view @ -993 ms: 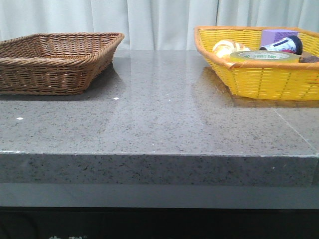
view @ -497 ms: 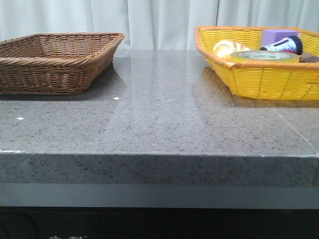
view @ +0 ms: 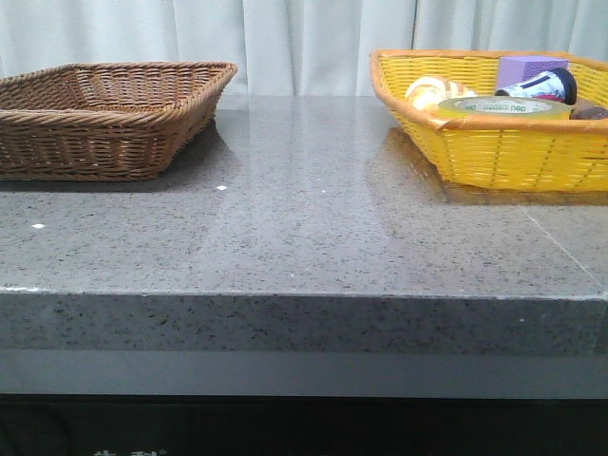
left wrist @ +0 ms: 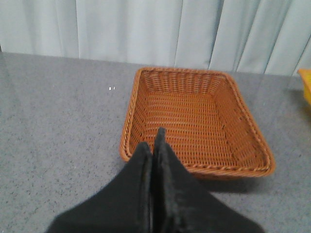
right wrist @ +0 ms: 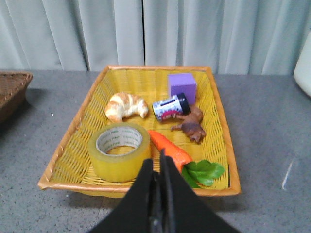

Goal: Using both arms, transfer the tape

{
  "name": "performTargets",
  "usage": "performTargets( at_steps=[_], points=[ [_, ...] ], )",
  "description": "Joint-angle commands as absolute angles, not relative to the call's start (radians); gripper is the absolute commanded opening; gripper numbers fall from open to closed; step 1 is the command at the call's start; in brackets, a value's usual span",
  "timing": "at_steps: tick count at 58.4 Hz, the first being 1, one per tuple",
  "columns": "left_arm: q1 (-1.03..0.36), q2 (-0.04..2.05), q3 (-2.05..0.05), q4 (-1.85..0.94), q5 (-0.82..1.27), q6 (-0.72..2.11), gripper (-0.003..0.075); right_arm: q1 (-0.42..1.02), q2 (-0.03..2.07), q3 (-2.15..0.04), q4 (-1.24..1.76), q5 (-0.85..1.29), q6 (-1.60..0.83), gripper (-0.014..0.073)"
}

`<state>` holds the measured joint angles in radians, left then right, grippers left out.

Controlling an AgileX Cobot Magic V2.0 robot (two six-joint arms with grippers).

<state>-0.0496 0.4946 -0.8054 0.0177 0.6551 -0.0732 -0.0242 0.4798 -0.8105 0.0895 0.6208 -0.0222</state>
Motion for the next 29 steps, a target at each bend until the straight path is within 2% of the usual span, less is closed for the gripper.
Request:
performTargets(
  at_steps=[1, 29],
  points=[
    [-0.047, 0.545, -0.84, 0.017, 0.614, -0.058, -0.002, -0.031, 0.551, -0.845, 0.081, 0.579, -0.024, -0.0069],
    [-0.047, 0.65, -0.84, -0.008, 0.642, -0.059, -0.0019, -0.031, 0.798, -0.845, 0.082, 0.63, -0.024, -0.0067]
  ],
)
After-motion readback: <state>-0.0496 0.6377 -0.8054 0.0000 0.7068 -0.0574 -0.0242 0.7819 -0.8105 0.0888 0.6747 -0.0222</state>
